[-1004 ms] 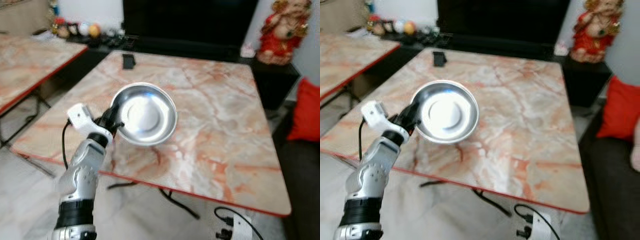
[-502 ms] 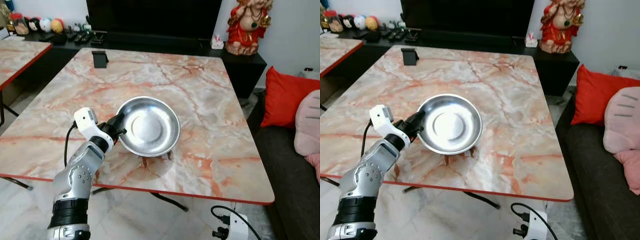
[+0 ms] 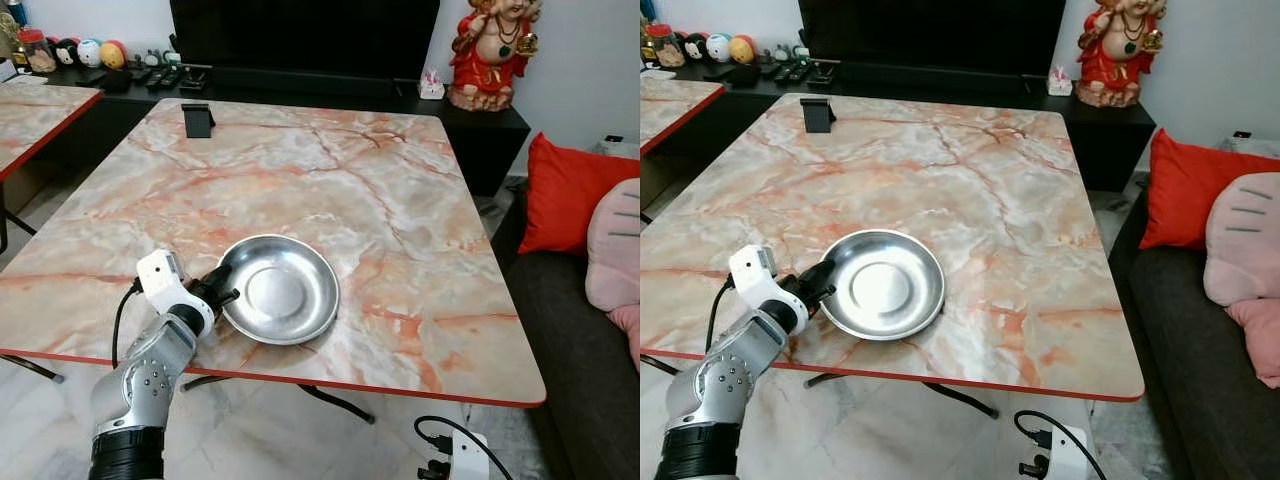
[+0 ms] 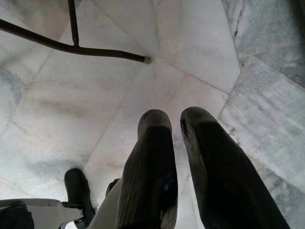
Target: Setting the table
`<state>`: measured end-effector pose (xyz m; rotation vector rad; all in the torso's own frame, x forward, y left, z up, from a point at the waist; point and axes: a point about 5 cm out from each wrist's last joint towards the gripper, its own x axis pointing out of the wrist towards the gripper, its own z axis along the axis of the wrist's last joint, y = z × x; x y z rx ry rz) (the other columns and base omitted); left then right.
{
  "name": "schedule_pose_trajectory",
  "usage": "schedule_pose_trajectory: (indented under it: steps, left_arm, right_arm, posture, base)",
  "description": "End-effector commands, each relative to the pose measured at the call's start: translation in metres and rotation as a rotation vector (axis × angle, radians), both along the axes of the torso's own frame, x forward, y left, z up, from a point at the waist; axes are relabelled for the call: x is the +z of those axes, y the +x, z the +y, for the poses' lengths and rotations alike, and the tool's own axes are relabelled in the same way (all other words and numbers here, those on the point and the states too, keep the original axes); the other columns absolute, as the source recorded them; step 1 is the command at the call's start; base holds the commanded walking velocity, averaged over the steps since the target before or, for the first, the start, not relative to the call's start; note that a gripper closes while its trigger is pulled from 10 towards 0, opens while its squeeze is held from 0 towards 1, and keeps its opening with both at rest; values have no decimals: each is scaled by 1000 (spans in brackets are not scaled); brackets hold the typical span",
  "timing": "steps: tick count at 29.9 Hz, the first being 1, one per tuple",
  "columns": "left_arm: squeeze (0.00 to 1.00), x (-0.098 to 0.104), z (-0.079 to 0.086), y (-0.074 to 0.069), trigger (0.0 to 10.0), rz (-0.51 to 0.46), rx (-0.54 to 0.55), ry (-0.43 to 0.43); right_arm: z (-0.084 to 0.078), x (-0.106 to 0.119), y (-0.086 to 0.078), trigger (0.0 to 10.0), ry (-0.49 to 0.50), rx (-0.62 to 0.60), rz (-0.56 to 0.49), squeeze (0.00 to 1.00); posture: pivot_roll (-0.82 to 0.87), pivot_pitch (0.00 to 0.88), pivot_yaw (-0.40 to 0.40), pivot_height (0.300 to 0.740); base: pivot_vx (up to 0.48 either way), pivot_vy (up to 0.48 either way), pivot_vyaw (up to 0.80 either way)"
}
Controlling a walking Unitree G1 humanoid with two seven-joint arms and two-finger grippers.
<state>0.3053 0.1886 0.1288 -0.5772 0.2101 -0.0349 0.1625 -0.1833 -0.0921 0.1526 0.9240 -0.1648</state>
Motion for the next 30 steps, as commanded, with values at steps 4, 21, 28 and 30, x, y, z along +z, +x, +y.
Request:
schedule_pose_trajectory:
  steps: [4,21,28,30]
  left_arm:
    - [0,1,5,-5,10000,10,30,19]
    - [1000,-6,1,-5,10000,44,55,37]
    - [1000,-6,4,-6,10000,43,66,55]
    - [1000,-5,5,-6,10000,40,71,64]
  right_arm:
    - [2,-1,-2,10000,1,0,18,0]
    - [7,-2,-2,10000,8,9,20,0]
    - [7,-3,-4,10000,7,11,22,0]
    - [7,-2,-3,10000,7,12,22,0]
  posture:
    - [55,0,-42,740]
    - [55,0,-41,740]
    - [55,0,-41,740]
    - [57,0,-42,740]
  base:
    - [0,0,0]
    - [0,0,0]
    - [0,0,0]
    - [0,0,0]
